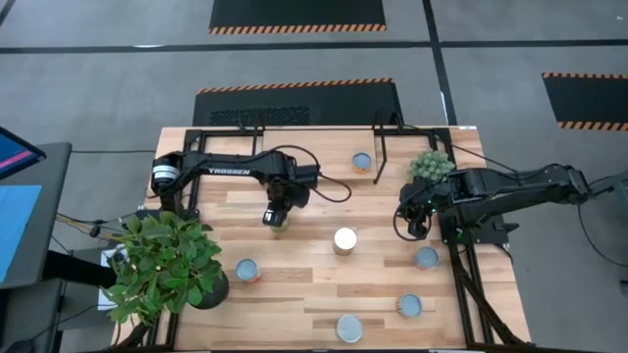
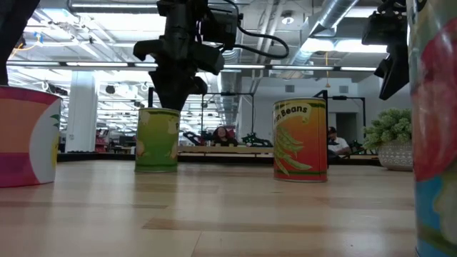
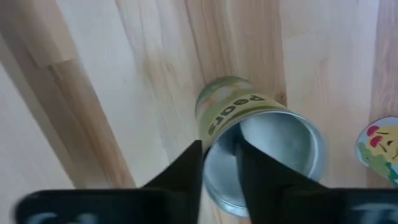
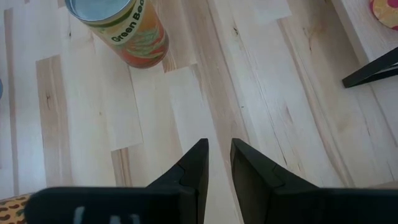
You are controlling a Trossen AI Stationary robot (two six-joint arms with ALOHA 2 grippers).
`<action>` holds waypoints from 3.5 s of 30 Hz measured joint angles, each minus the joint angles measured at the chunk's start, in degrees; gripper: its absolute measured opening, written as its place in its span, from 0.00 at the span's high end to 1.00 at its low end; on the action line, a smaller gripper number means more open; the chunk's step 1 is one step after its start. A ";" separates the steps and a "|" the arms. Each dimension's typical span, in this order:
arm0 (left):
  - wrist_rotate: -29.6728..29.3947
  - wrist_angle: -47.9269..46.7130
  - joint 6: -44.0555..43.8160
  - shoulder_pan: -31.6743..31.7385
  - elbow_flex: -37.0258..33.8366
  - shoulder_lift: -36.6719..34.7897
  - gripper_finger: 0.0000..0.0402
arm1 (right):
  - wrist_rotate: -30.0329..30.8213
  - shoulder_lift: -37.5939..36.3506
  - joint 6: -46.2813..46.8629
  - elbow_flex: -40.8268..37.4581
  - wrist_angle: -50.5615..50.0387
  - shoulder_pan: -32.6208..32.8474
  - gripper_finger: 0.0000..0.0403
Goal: Pick and place cans onto a shelf
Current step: Put the canned pears on the shelf
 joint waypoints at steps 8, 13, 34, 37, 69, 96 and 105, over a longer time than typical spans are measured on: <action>-4.16 0.40 0.29 0.12 0.78 0.14 1.00 | -0.01 0.00 0.00 0.01 0.00 0.00 0.77; -6.10 -2.31 0.08 0.43 5.85 0.94 1.00 | -0.01 0.00 -0.02 0.01 0.00 0.00 0.77; -11.65 -4.34 1.82 16.20 22.40 0.50 1.00 | 0.01 0.00 -0.54 0.01 0.02 0.01 0.77; -6.97 -2.36 -4.36 20.37 22.40 0.50 1.00 | 0.01 0.00 -0.68 0.01 0.02 0.01 0.77; -7.88 -4.25 -14.10 23.57 18.23 0.28 1.00 | 0.01 0.00 -3.04 0.01 0.13 0.01 0.77; -4.31 -3.34 -13.89 22.93 14.02 0.36 1.00 | 0.01 0.00 -2.97 0.01 0.07 0.01 0.77; -6.68 -1.87 -13.70 22.94 14.47 0.31 1.00 | 0.01 -0.01 -2.97 0.01 0.04 0.02 0.77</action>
